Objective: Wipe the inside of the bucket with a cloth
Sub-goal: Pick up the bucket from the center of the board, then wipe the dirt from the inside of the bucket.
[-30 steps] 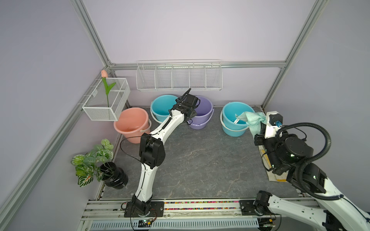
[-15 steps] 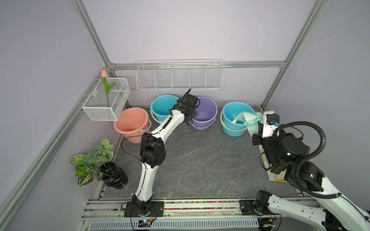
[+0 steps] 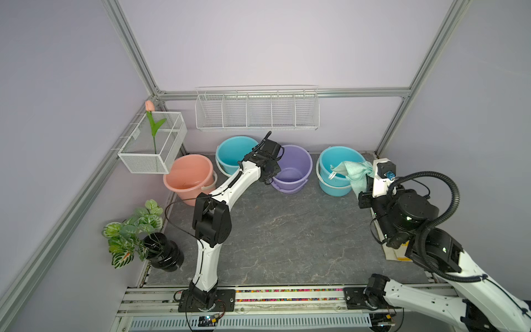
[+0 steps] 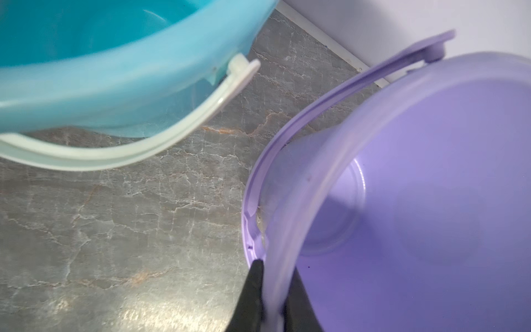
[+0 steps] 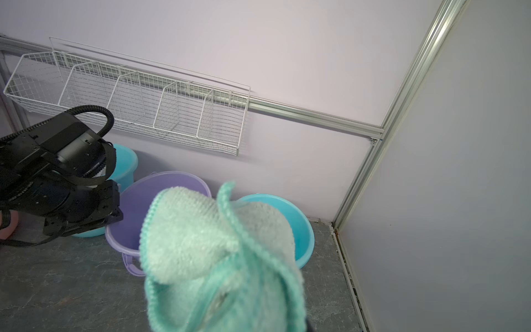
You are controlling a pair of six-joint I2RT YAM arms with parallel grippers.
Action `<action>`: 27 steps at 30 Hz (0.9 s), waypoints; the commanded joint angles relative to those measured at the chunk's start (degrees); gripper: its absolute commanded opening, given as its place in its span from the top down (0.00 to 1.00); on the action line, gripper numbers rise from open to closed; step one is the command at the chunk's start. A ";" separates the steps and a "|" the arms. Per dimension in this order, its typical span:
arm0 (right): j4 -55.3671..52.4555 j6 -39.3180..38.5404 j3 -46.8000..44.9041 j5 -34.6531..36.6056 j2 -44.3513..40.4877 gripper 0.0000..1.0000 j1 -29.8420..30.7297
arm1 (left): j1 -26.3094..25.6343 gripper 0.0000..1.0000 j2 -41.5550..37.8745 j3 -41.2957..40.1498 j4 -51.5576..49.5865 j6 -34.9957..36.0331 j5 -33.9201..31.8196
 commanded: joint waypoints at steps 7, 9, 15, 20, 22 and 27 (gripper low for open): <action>-5.22 6.37 2.62 -6.17 2.57 0.93 0.04 | 0.03 1.00 -15.48 -12.88 -0.97 7.12 4.46; -7.08 8.29 3.37 -8.96 3.46 0.93 0.01 | -0.03 1.00 -19.22 -16.79 -0.22 7.93 6.54; -10.12 12.77 4.04 -17.38 5.77 0.92 0.06 | -1.65 1.00 -27.86 -25.97 -0.76 11.89 9.54; -11.48 15.43 4.37 -23.71 8.28 0.92 0.06 | -5.13 1.00 -32.52 -30.65 -2.30 13.84 9.83; -12.08 16.64 4.55 -25.99 9.59 0.92 0.06 | -6.93 1.00 -33.91 -32.29 -2.68 14.05 9.37; -13.14 19.43 4.65 -31.54 12.79 0.91 0.08 | -10.41 1.00 -36.68 -36.14 -2.31 13.47 8.97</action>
